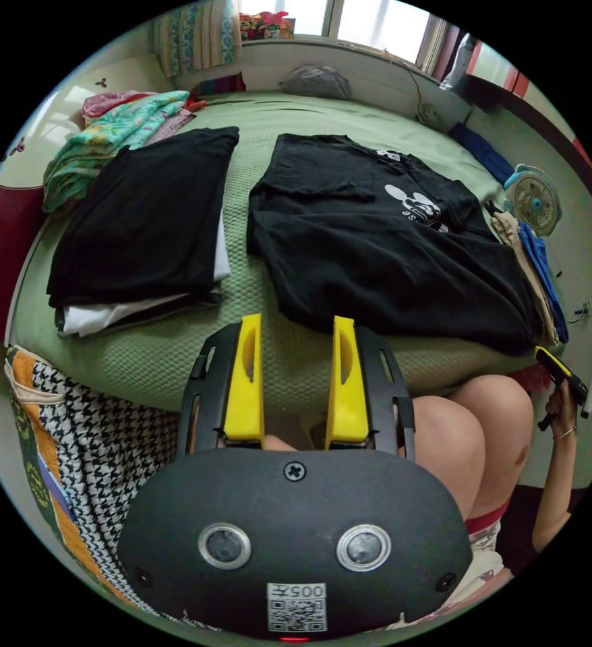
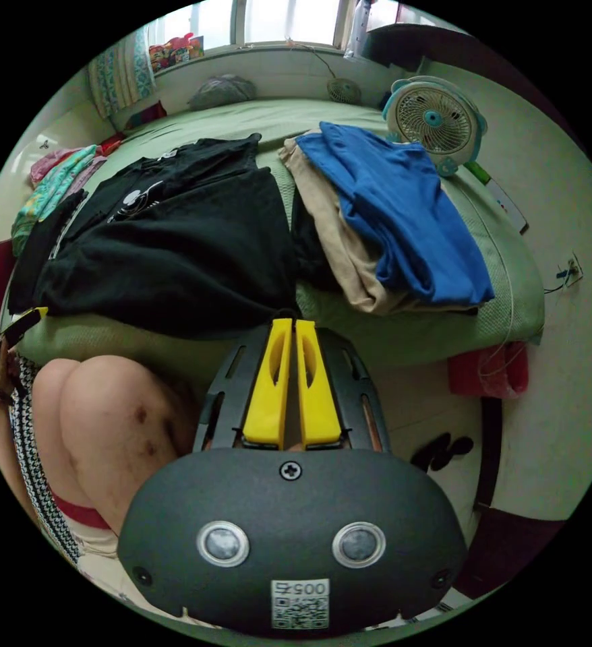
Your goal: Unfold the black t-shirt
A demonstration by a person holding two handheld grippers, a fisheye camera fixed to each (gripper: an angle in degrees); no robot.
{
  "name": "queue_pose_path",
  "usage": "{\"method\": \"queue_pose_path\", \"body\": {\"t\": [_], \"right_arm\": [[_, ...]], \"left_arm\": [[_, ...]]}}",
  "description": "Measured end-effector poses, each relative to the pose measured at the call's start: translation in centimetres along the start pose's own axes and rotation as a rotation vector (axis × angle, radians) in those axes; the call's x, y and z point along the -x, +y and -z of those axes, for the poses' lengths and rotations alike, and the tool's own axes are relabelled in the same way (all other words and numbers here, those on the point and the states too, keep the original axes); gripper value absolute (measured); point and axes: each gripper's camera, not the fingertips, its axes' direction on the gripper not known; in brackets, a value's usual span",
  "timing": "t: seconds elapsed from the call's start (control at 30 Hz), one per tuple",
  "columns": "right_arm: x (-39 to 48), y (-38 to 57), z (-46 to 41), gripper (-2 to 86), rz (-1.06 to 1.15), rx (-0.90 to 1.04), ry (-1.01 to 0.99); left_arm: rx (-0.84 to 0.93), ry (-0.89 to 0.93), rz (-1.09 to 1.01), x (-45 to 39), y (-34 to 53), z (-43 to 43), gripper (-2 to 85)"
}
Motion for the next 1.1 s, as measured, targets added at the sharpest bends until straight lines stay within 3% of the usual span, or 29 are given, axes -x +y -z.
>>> {"method": "queue_pose_path", "body": {"t": [0.23, 0.5, 0.87, 1.1], "right_arm": [[0.3, 2.3, 0.5, -0.9, 0.005, 0.003, 0.014], [1.1, 4.9, 2.2, -1.0, -0.006, 0.004, 0.027], [1.3, 10.1, 14.2, -1.6, 0.138, -0.172, 0.116], [1.3, 14.6, 18.7, -1.6, 0.195, -0.157, 0.153]], "left_arm": [[-0.044, 0.014, -0.087, -0.2, 1.7, 0.6, 15.5], [0.092, 0.035, -0.077, 0.0, 3.8, 1.8, 5.4], [0.1, 0.117, -0.217, 0.1, 8.8, 12.4, 3.9], [0.128, 0.089, -0.269, -0.5, 13.1, 16.6, 1.3]]}}
